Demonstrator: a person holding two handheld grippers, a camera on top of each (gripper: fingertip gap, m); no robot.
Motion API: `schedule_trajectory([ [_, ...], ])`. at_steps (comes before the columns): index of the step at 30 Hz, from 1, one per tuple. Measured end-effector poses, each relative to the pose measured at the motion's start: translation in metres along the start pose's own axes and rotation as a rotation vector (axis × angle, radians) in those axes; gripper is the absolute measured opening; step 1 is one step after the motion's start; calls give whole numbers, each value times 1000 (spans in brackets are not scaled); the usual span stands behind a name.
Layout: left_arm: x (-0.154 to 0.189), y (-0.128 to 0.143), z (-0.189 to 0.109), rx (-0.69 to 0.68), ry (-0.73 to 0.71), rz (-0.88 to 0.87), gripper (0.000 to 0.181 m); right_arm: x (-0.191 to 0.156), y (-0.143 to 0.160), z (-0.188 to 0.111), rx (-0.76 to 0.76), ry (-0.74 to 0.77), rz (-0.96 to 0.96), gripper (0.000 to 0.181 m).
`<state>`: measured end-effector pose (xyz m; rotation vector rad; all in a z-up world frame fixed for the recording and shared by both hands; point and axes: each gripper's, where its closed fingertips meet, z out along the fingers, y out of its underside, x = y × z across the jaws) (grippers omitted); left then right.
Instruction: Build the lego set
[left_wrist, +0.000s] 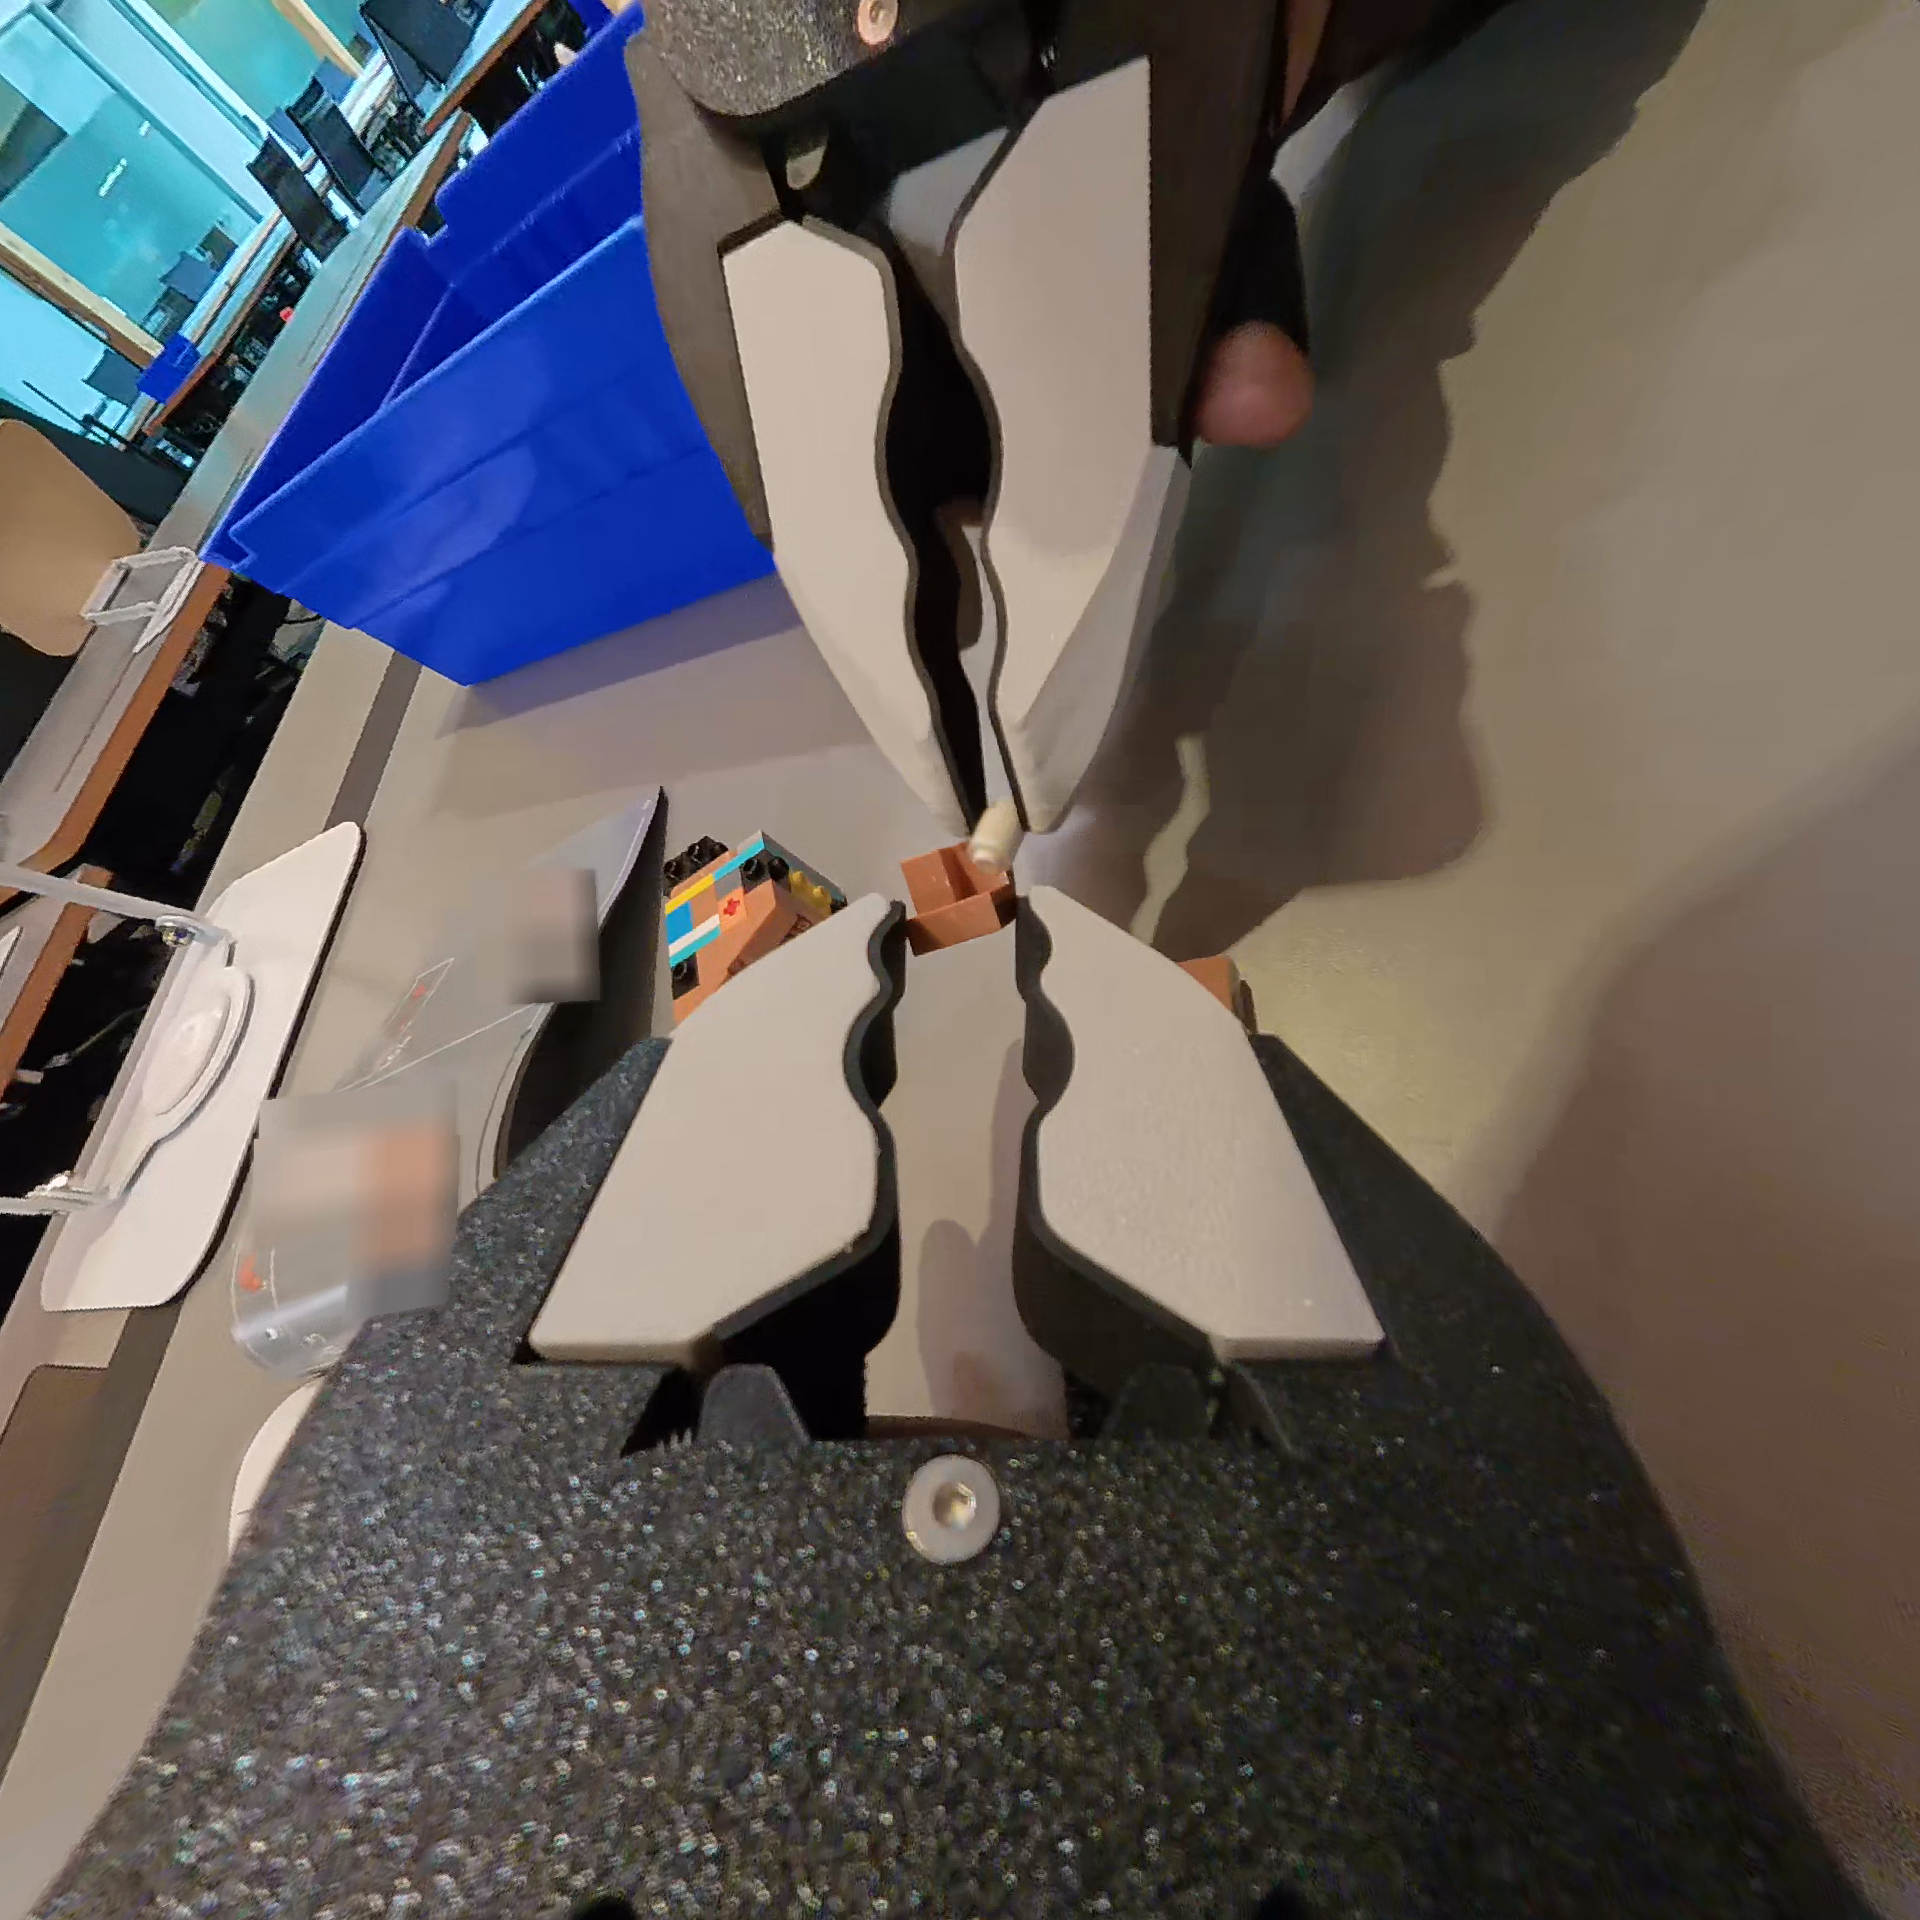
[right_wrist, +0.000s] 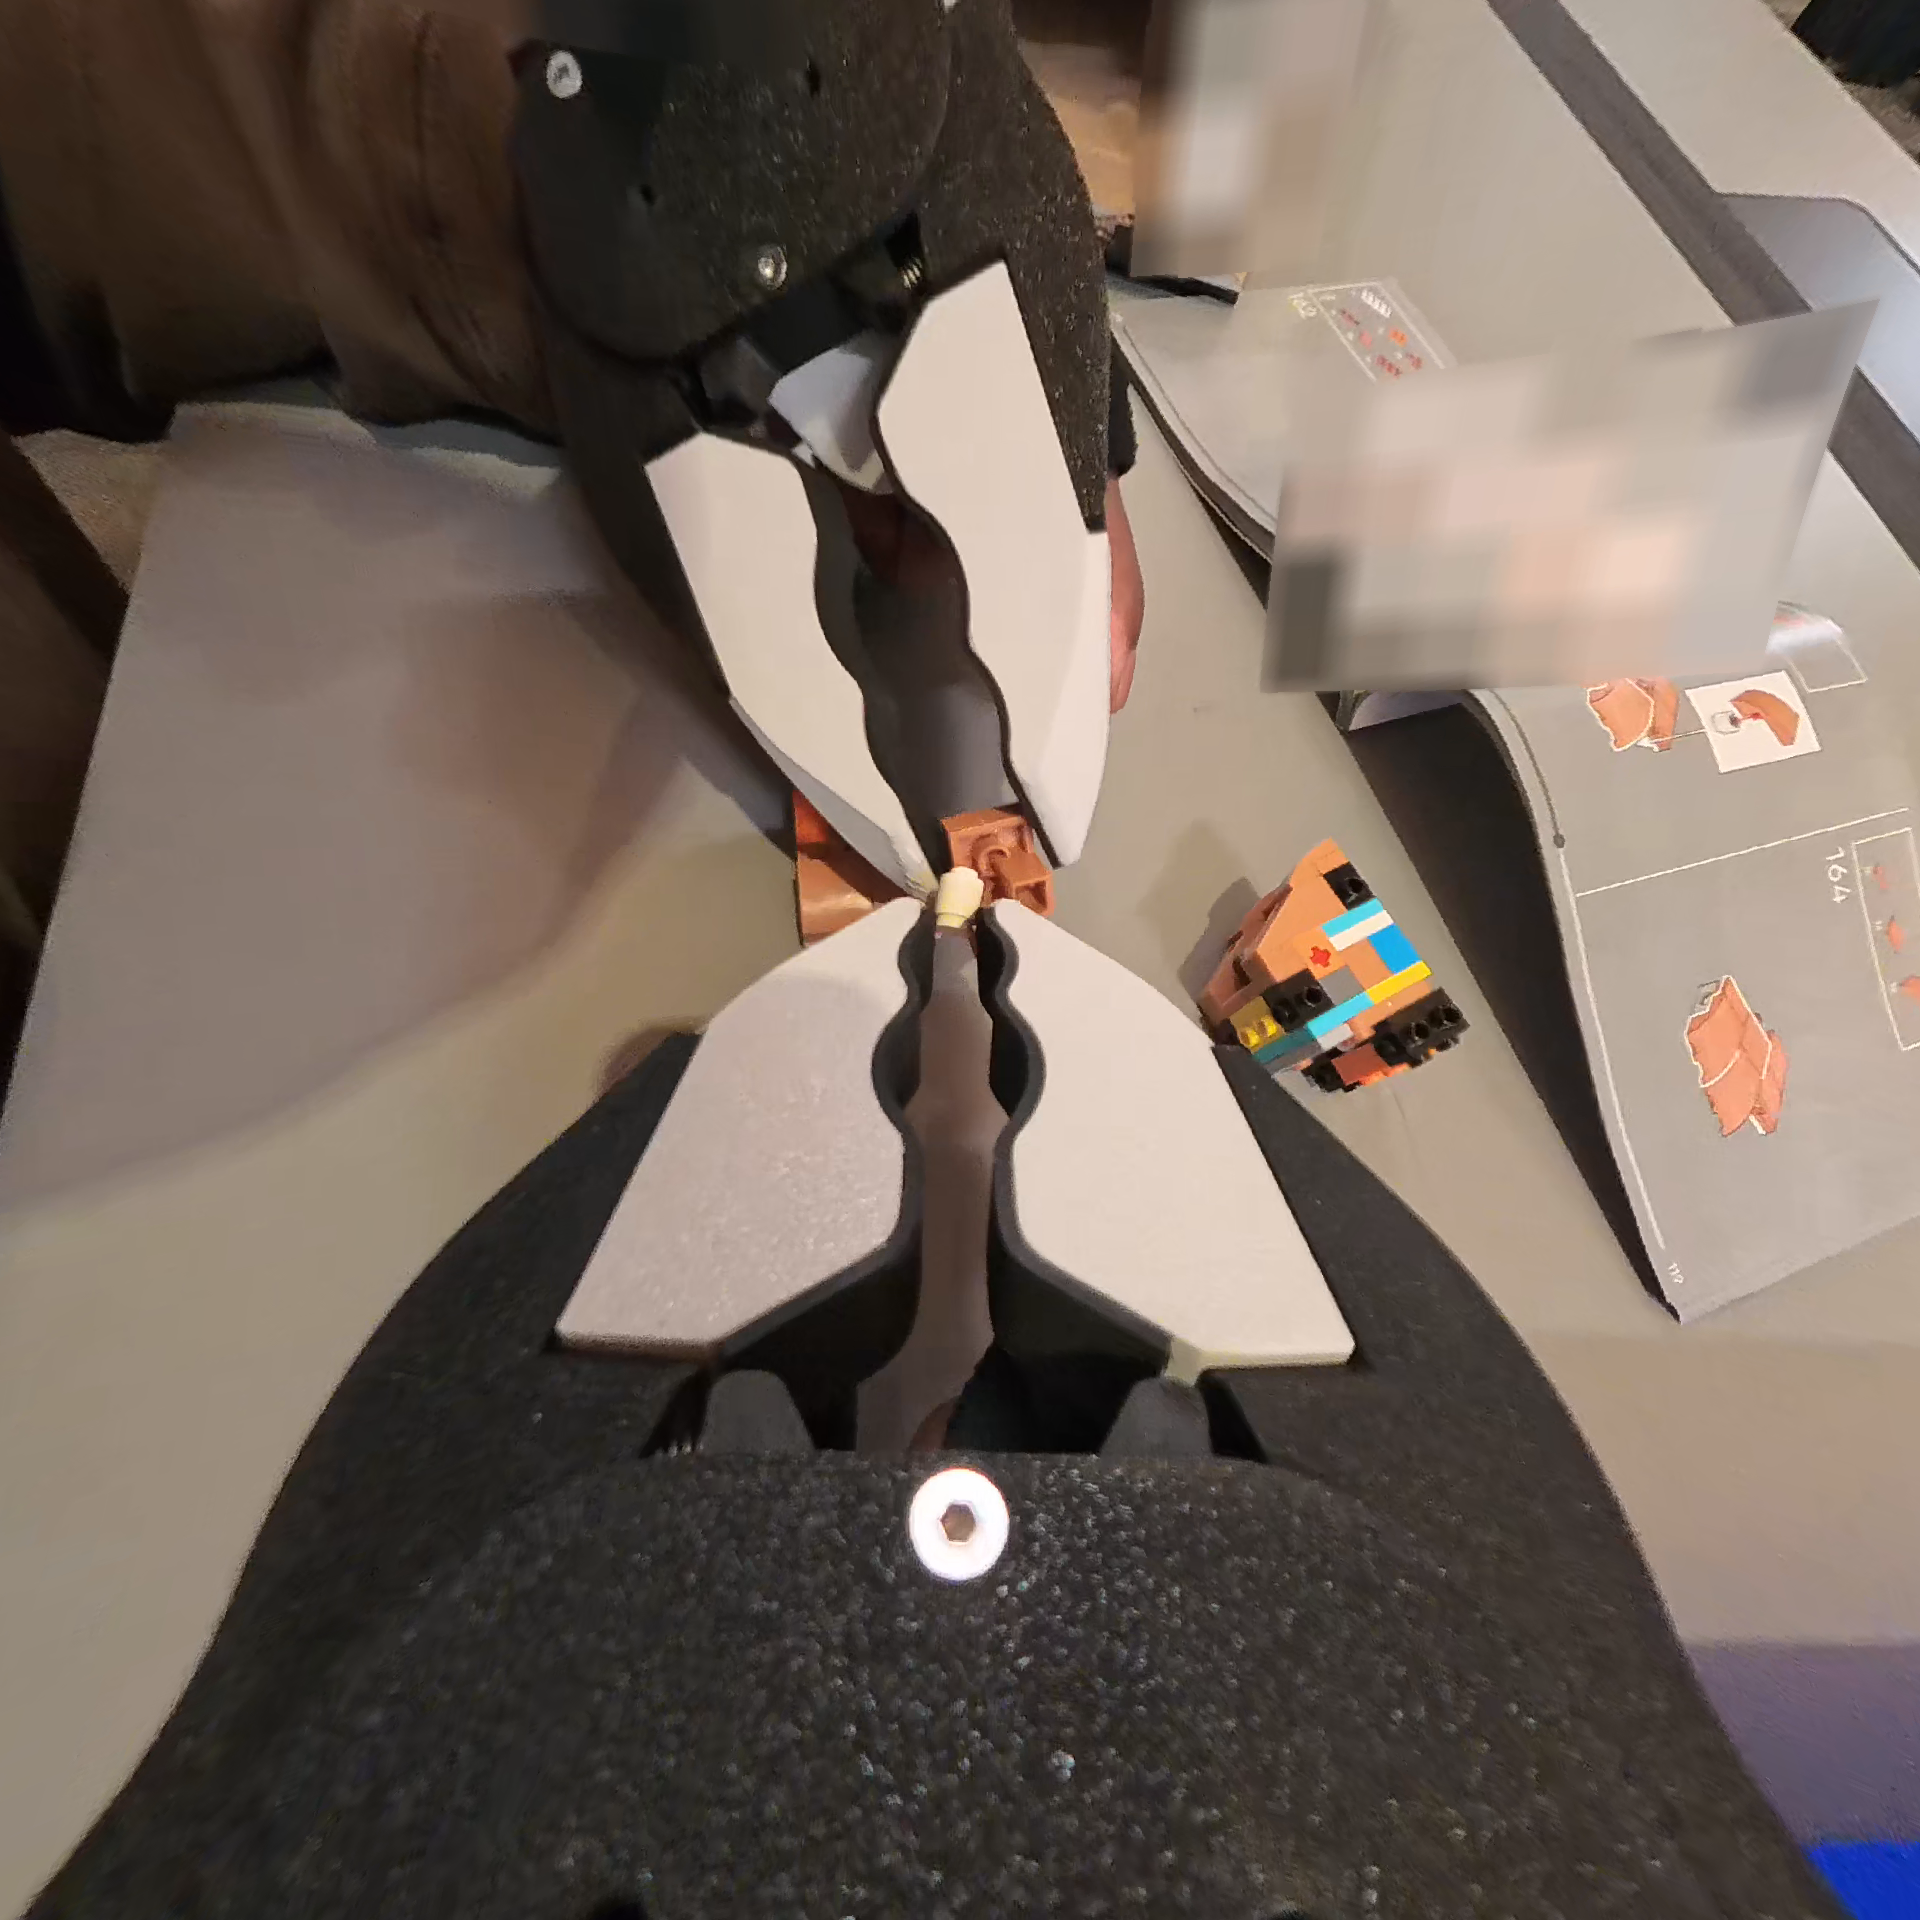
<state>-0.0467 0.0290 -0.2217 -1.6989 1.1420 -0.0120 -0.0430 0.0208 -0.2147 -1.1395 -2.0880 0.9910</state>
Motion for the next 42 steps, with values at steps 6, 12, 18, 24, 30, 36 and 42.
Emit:
schedule_trajectory([
  [6, 3, 3, 3, -59, -9, 37, 20, -1, 2, 4, -34, 15, -16, 7],
  [12, 4, 6, 5, -97, -9, 49, 20, 0, 3, 6, -62, 36, -33, 7],
  [18, 3, 6, 5, -107, -18, 56, 20, 1, 6, 6, -92, 57, -46, 7],
  [24, 2, 6, 5, -109, -24, 56, 20, 2, 7, 5, -114, 78, -48, 7],
  [30, 3, 7, 7, -116, -22, 56, 20, 2, 11, 5, -150, 92, -81, 7],
  [36, 3, 8, 8, -114, -19, 40, 20, 2, 8, 5, -138, 116, -104, 7],
  [42, 2, 10, 7, -113, -17, 17, 20, 5, 12, 8, -139, 155, -130, 10],
])
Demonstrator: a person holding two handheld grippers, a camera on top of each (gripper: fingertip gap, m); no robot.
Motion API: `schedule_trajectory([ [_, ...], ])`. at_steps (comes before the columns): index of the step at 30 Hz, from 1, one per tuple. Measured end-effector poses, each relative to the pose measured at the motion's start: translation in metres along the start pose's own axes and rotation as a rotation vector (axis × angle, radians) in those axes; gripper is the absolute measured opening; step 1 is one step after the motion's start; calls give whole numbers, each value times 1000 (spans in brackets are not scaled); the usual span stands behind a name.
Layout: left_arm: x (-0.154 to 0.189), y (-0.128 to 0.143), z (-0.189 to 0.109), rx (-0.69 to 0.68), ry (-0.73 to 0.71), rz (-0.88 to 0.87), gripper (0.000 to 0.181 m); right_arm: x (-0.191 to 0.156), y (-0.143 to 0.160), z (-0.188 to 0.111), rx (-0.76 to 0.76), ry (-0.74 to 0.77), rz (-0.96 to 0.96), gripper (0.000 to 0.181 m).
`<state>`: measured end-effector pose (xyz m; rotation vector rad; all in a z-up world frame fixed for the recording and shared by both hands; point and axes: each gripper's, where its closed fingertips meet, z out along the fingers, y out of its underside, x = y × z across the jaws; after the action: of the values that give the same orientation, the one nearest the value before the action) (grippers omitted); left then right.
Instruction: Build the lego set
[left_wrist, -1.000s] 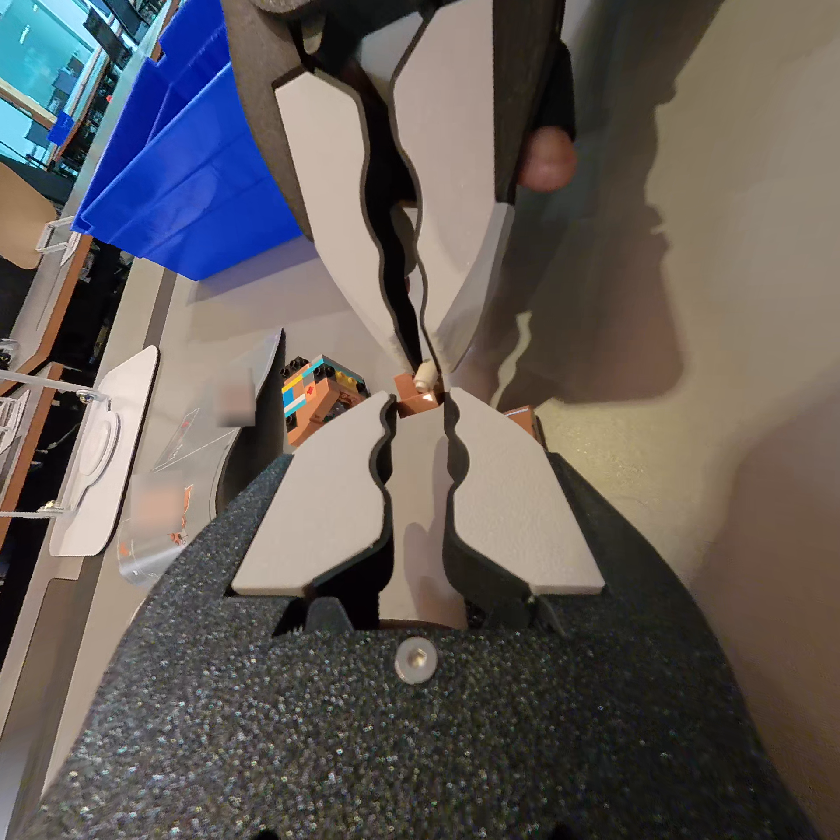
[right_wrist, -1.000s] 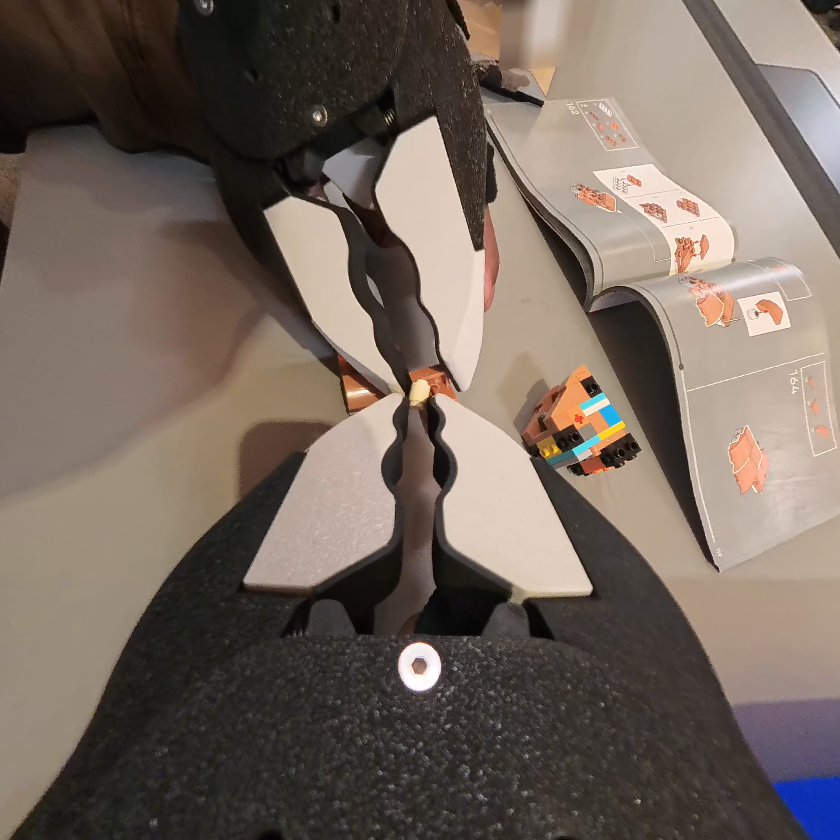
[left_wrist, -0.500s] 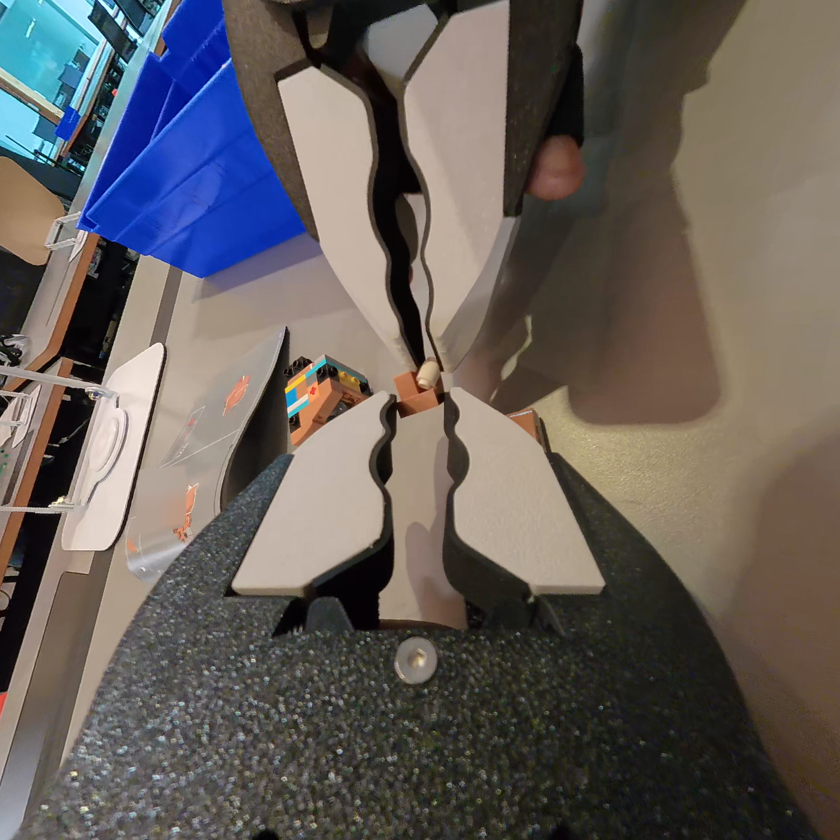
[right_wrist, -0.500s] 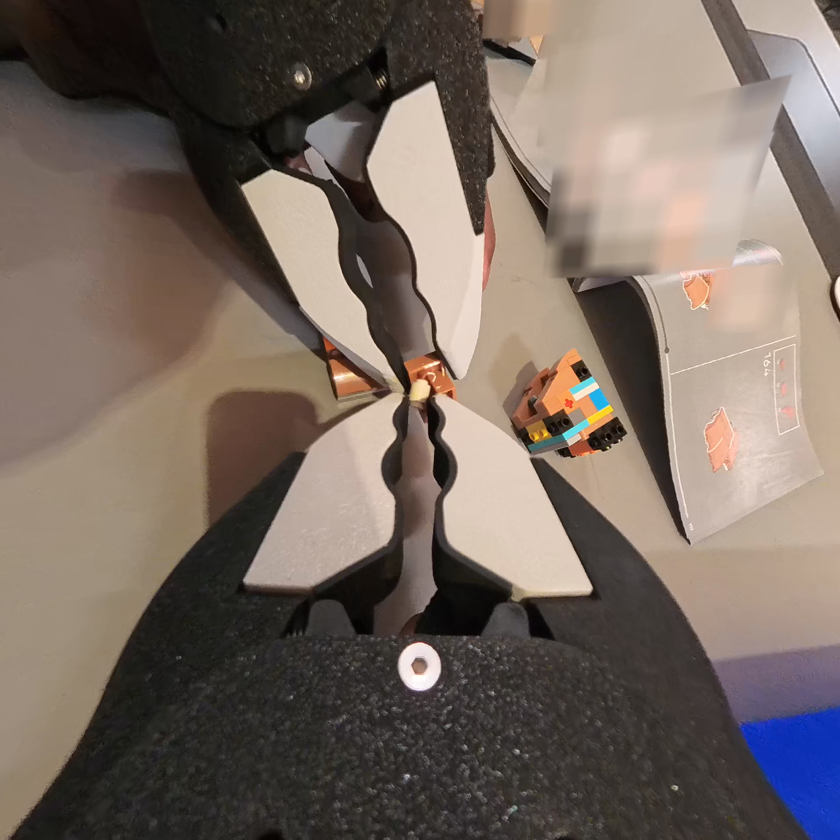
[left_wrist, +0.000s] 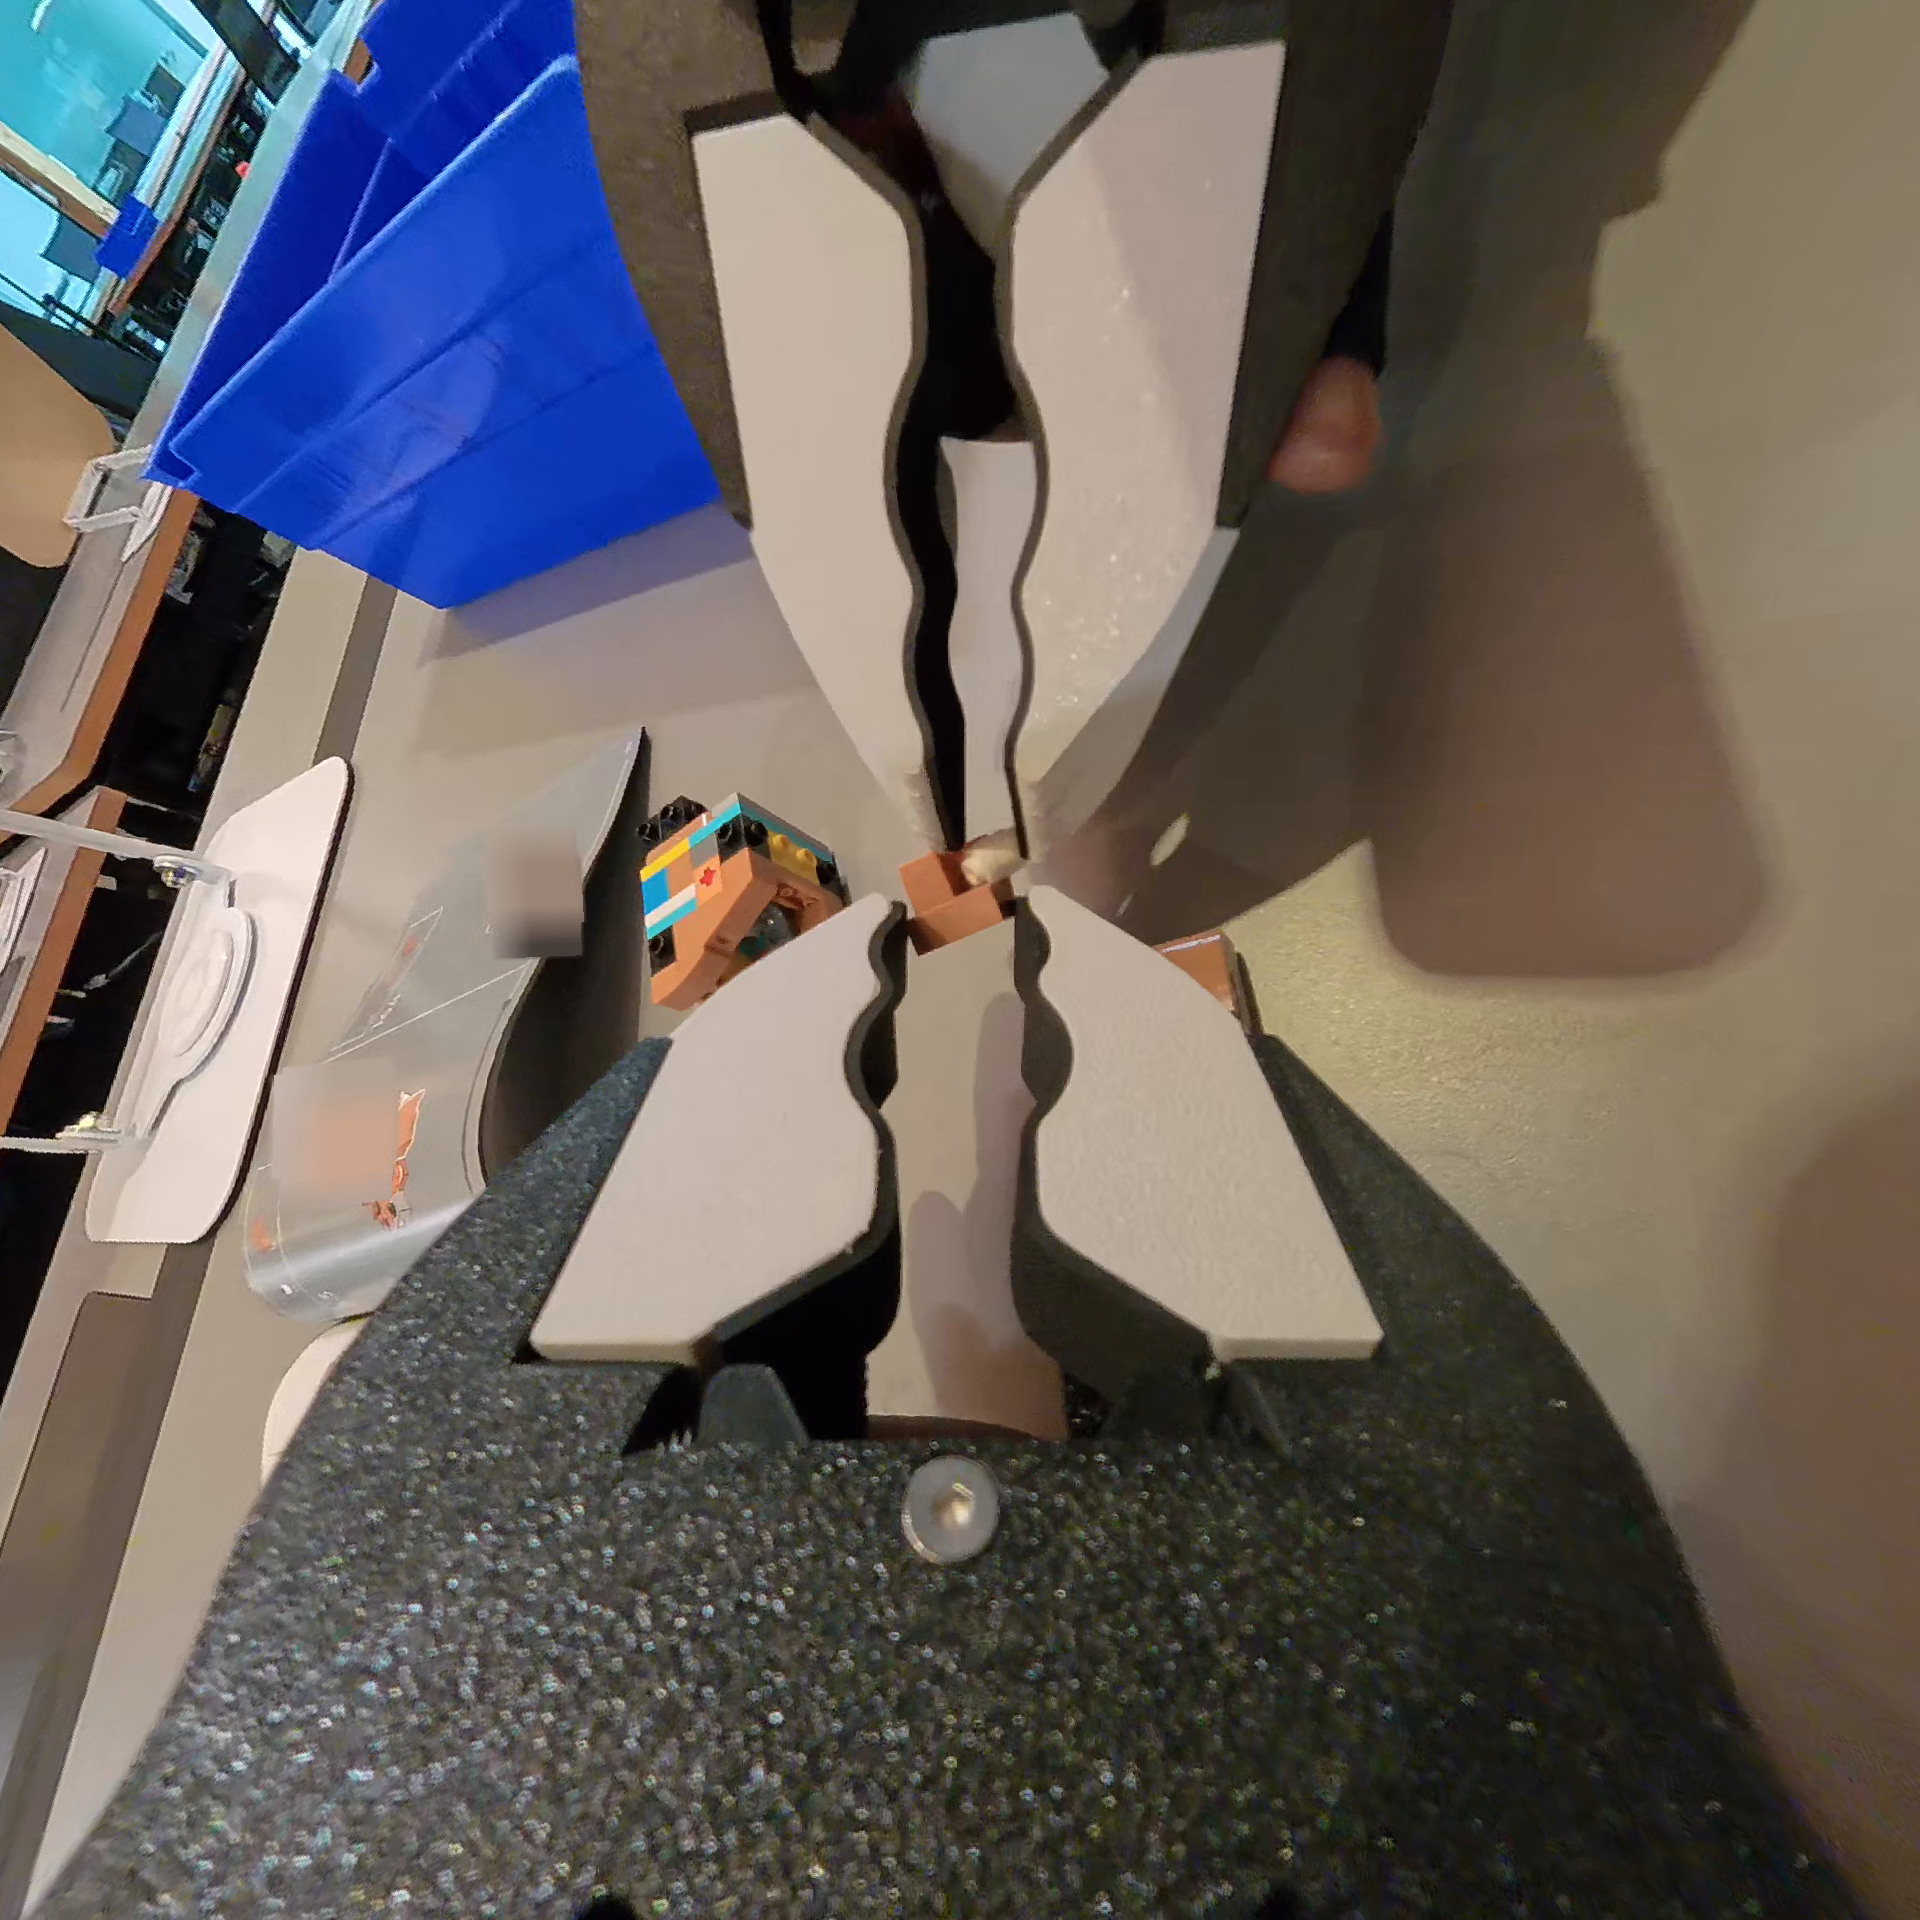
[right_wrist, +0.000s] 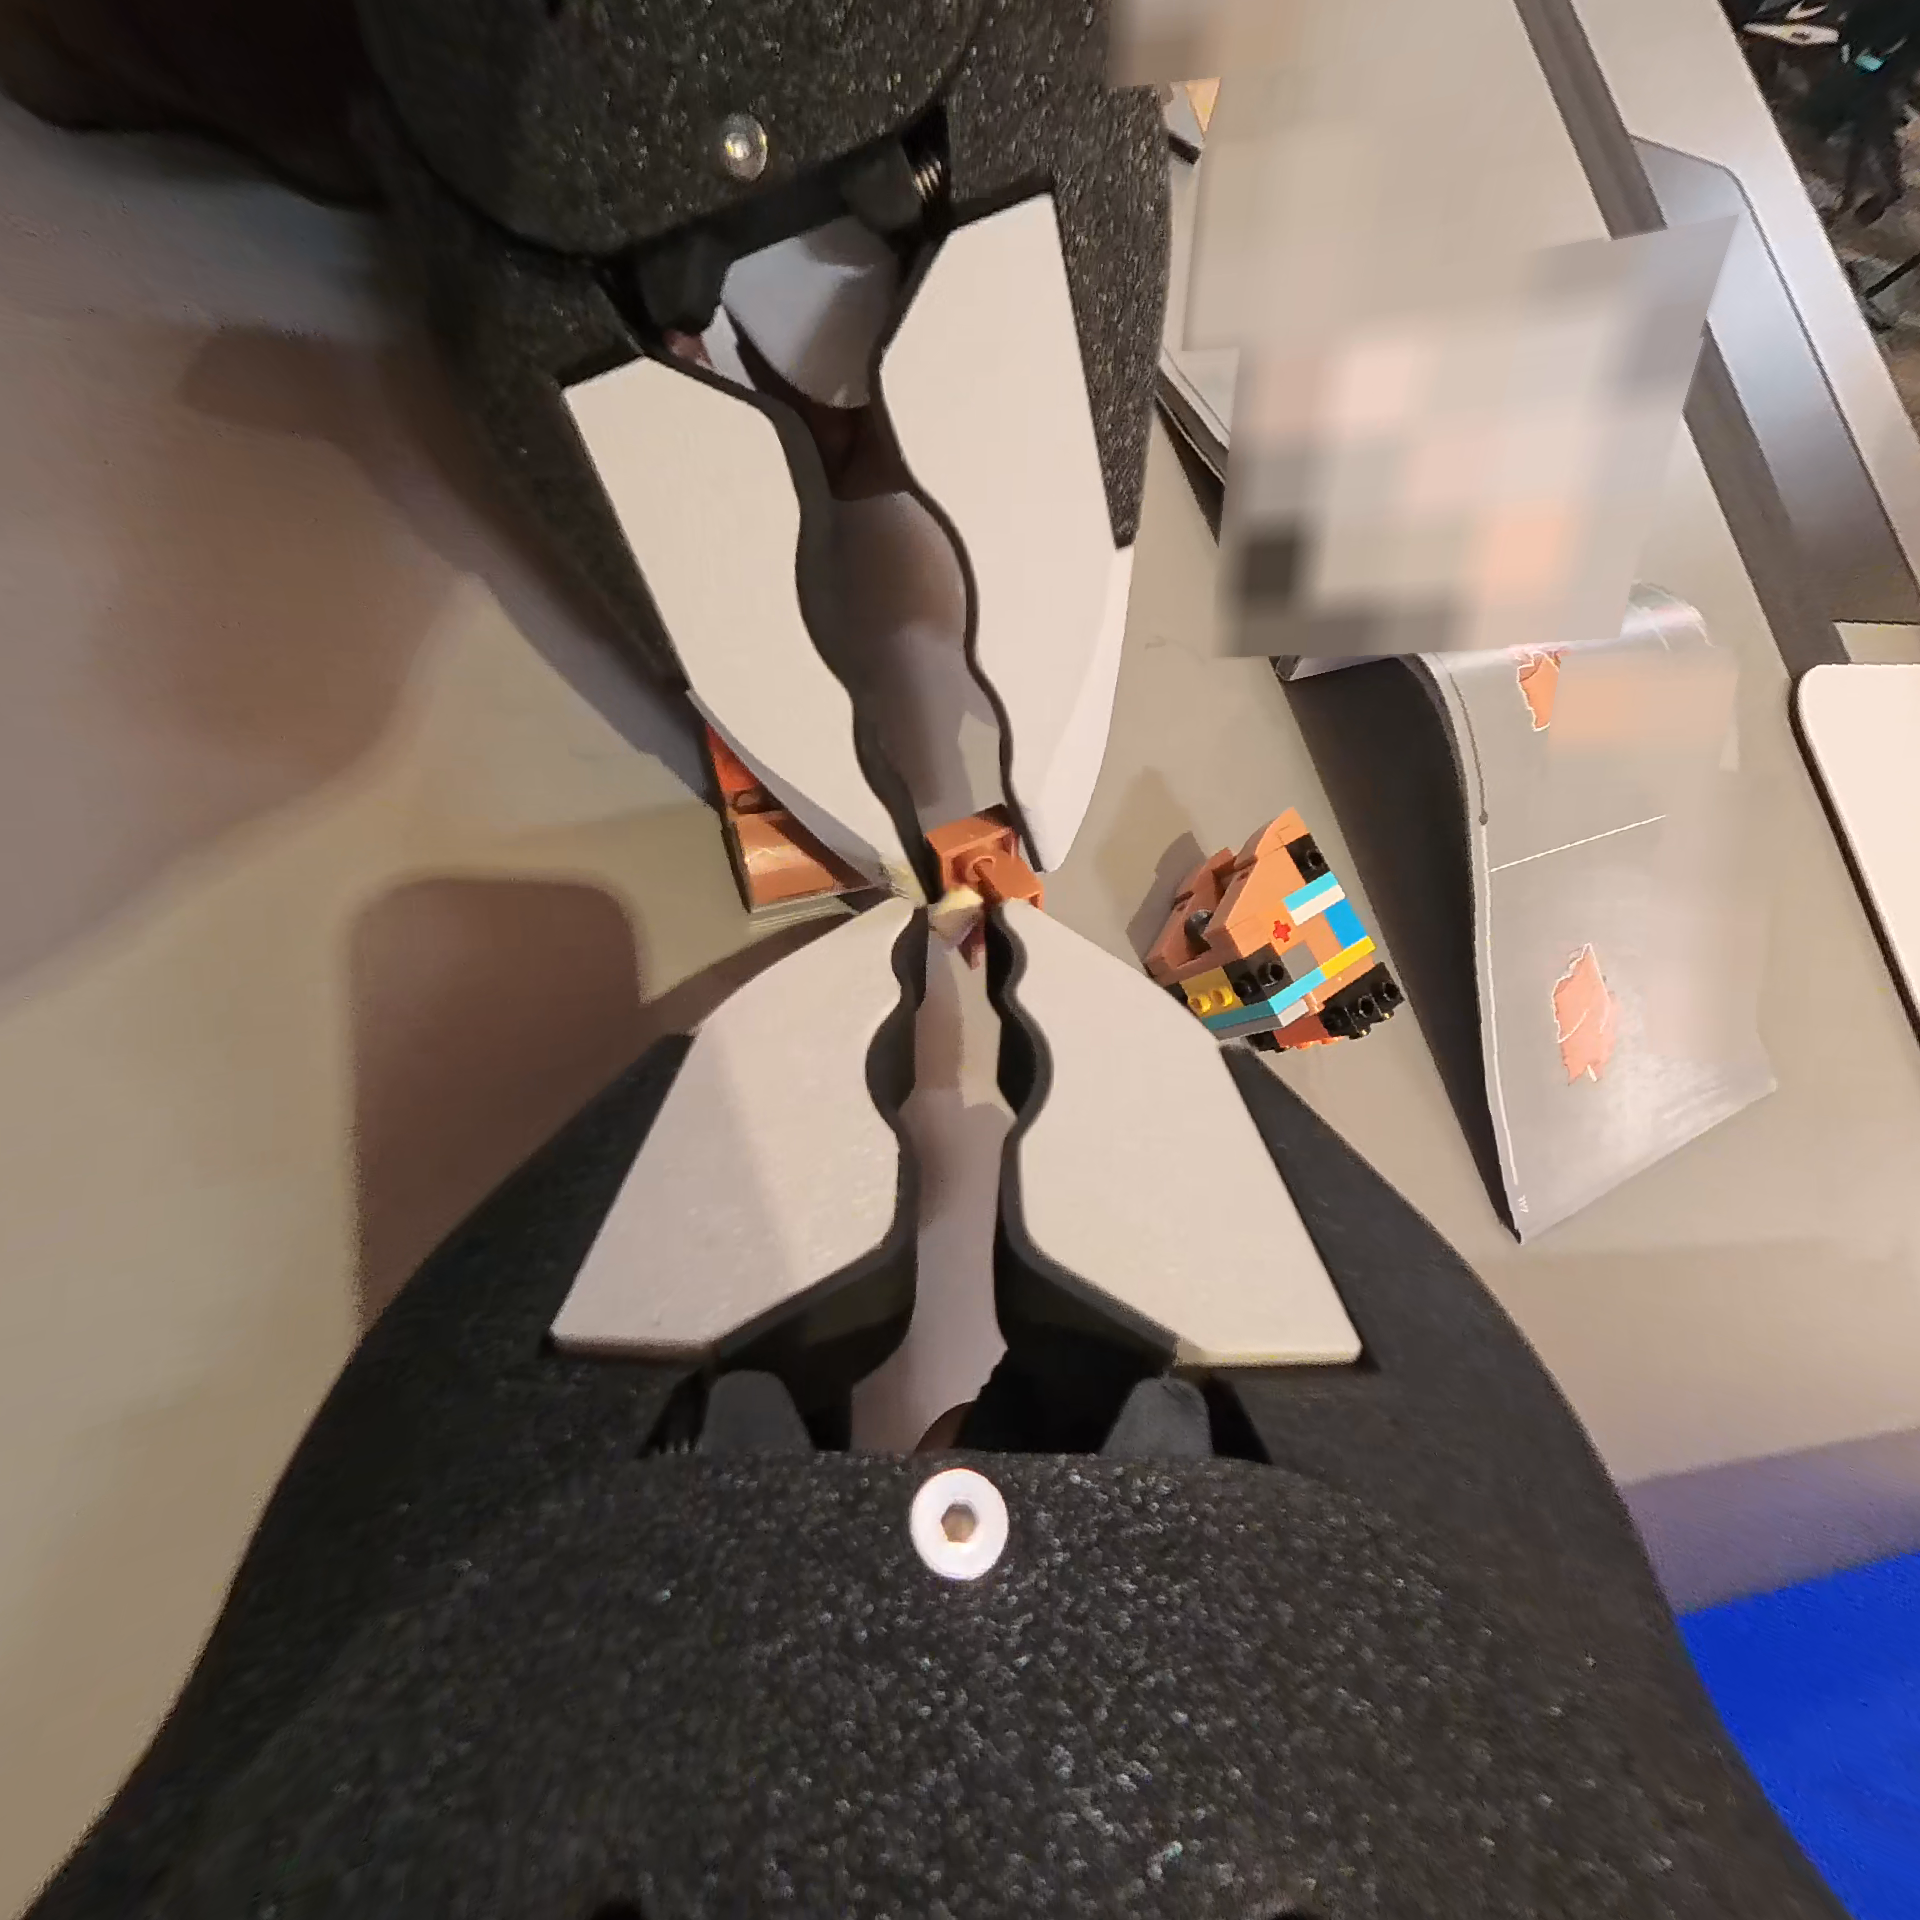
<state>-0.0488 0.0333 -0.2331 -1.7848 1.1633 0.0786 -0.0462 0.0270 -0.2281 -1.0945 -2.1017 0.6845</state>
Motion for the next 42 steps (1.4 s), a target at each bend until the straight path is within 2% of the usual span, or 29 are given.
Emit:
schedule_trajectory([
  [23, -4, 6, 0, -1, 0, -50, 19, 7, 14, 4, -5, 14, -14, 11],
  [32, -6, 2, -4, 41, 16, -83, 19, 13, 4, -1, 121, -38, 35, 15],
  [42, -8, -4, -9, 99, 31, -126, 19, 12, -4, -4, 197, -65, 35, 20],
])
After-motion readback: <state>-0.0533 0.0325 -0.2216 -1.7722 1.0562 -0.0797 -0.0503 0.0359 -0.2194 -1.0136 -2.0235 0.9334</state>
